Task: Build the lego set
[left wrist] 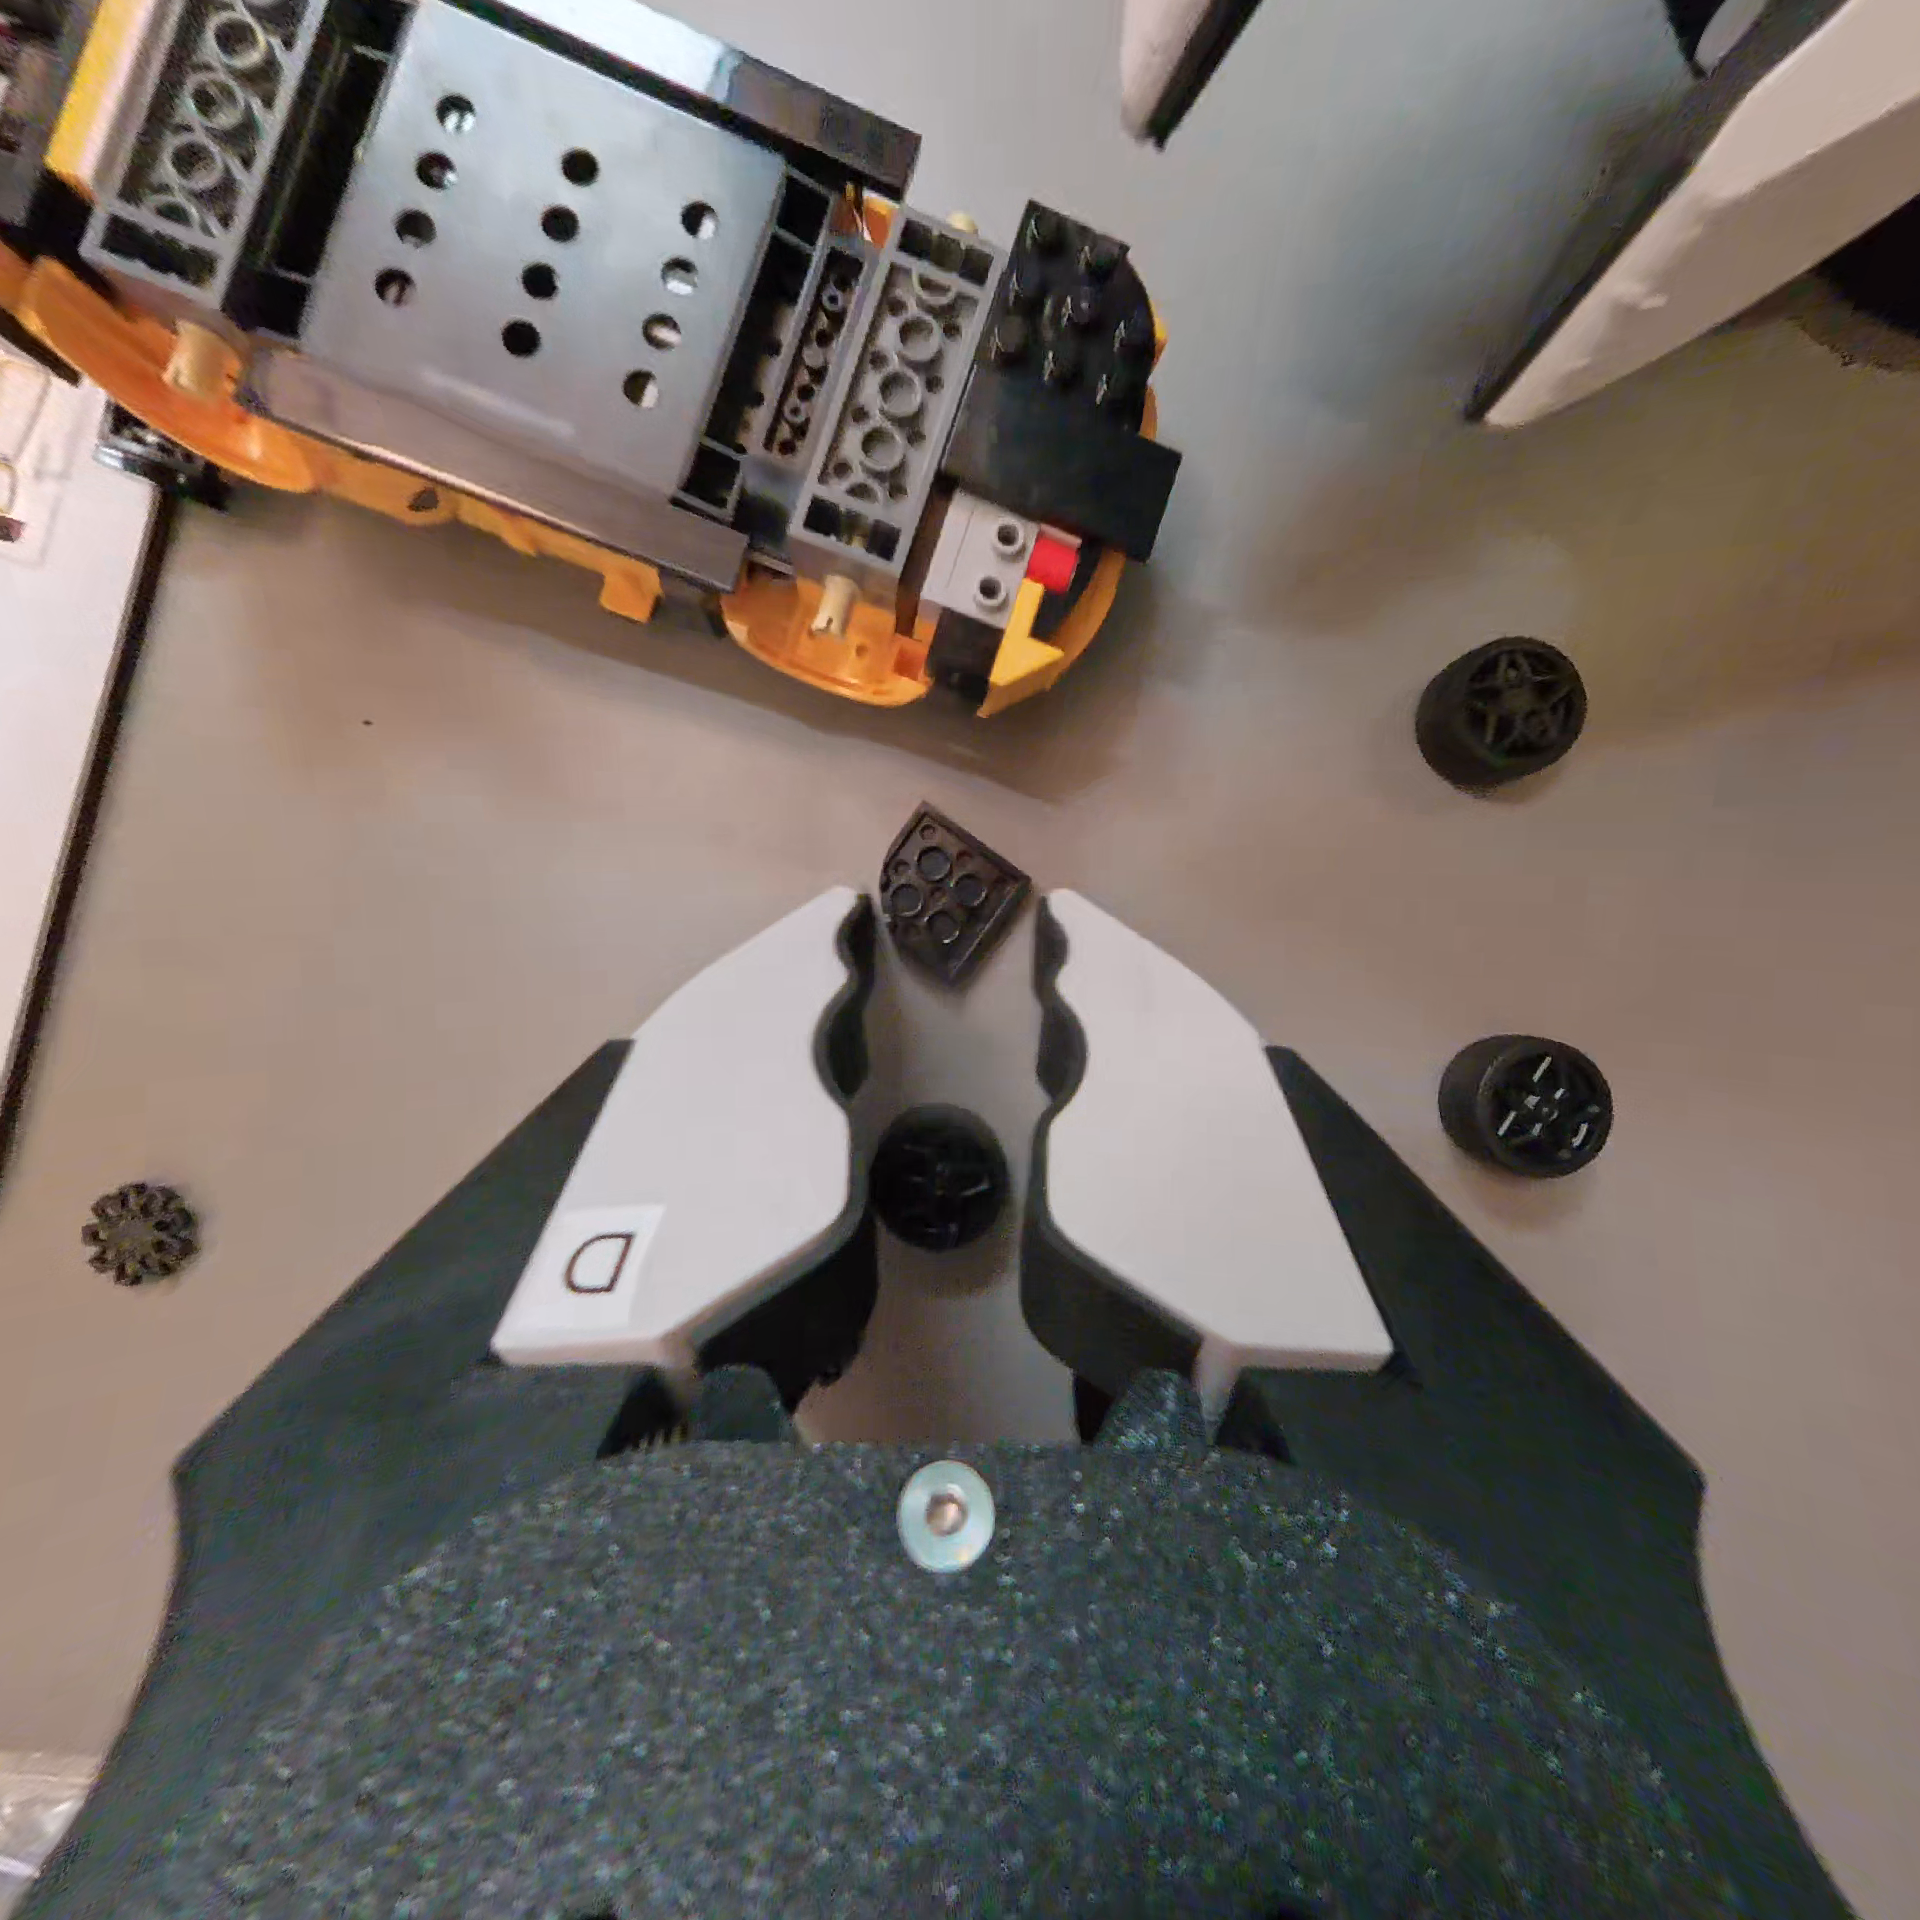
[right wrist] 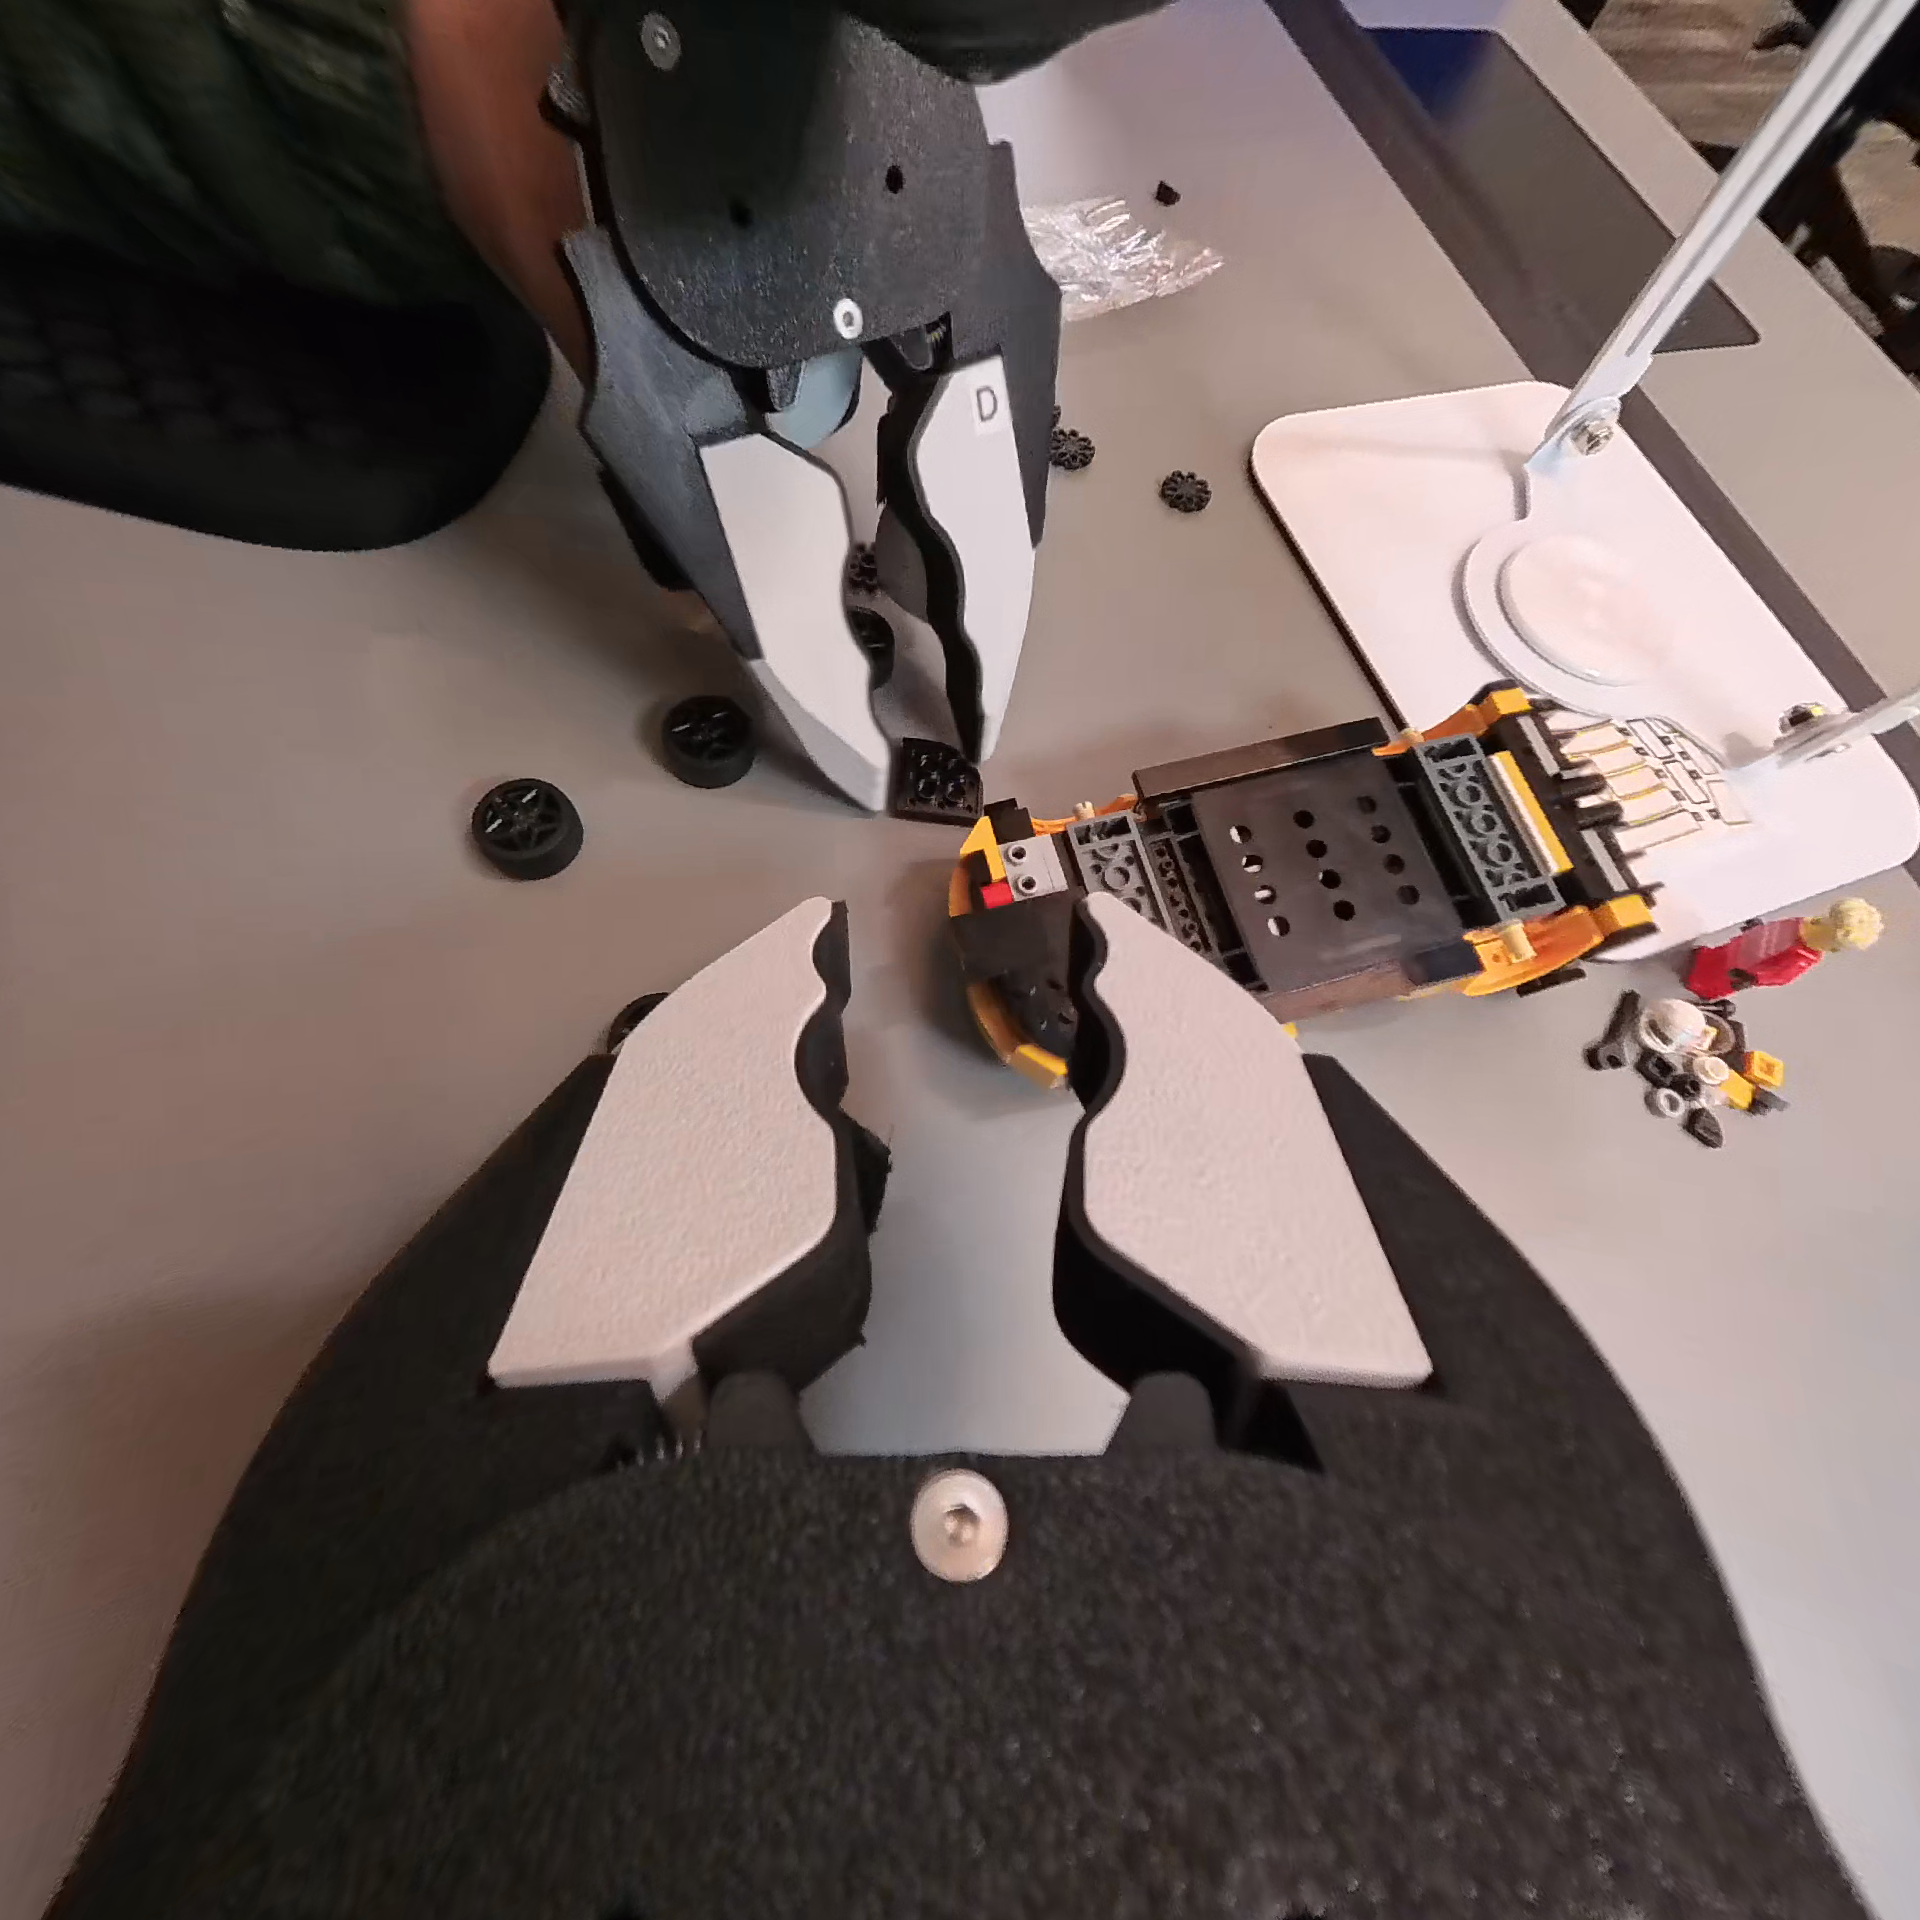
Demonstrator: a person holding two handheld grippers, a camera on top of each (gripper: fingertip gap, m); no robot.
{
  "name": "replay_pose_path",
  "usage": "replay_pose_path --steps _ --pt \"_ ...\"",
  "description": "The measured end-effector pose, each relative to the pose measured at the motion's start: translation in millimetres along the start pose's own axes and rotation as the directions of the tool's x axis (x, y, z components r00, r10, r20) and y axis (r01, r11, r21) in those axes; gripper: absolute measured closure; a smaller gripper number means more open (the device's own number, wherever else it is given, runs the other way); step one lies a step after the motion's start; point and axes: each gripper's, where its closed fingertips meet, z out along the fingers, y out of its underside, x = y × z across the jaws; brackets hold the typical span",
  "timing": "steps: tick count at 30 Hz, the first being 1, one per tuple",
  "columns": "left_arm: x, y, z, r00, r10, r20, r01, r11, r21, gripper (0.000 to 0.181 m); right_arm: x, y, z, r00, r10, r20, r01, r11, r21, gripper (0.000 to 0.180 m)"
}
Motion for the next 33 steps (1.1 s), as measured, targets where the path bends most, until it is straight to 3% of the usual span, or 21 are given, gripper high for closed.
replay_pose_path --steps 4,6,9,13,17,20,22,24,26,28,30,33 --pt "0 0 -1 0.999 -0.020 -0.045 0.021 1.000 0.013 0.157 -6 -3 1 0.999 -0.038 0.012 0.038 0.999 0.039 0.140" --pt "17 -10 -13 0.965 -0.124 -0.230 0.149 0.984 0.096 0.158 -12 -8 3 0.996 -0.088 0.017 0.086 0.994 0.070 0.140" --pt "43 -49 -53 0.731 -0.256 -0.633 0.471 0.860 0.197 0.158 -19 -29 3 0.977 -0.212 -0.023 0.212 0.962 0.173 0.142" --pt "49 -77 -82 0.414 -0.266 -0.871 0.697 0.708 0.115 0.158 -22 -49 -3 0.919 -0.377 -0.115 0.394 0.894 0.216 0.147" --pt "58 -80 -83 0.291 -0.279 -0.915 0.725 0.688 0.021 0.158 -24 -52 -9 0.922 -0.381 -0.065 0.385 0.890 0.242 0.166" --pt "59 -77 -80 0.277 -0.305 -0.911 0.734 0.679 -0.004 0.158 -28 -49 -9 0.943 -0.332 0.013 0.319 0.916 0.245 0.174" --pt "54 -76 -81 0.313 -0.313 -0.897 0.745 0.667 0.027 0.161 -27 -48 -9 0.979 -0.186 0.088 0.157 0.952 0.261 0.175" --pt "49 -74 -81 0.487 -0.289 -0.824 0.696 0.698 0.166 0.160 -24 -51 -12 0.978 0.047 0.202 -0.105 0.952 0.288 0.175" --pt "42 -74 -82 0.720 -0.237 -0.652 0.565 0.746 0.352 0.158 -22 -59 -19 0.863 0.316 0.394 -0.442 0.850 0.287 0.175" --pt "38 -78 -87 0.913 -0.135 -0.384 0.331 0.795 0.508 0.154 -15 -68 -27 0.681 0.488 0.546 -0.692 0.673 0.260 0.175" --pt "38 -89 -95 0.991 -0.036 -0.132 0.107 0.798 0.592 0.148 -5 -71 -32 0.526 0.566 0.635 -0.830 0.505 0.237 0.175" --pt "37 -100 -101 0.967 0.096 0.235 -0.218 0.786 0.579 0.145 -2 -72 -31 0.406 0.599 0.691 -0.902 0.383 0.198 0.175"
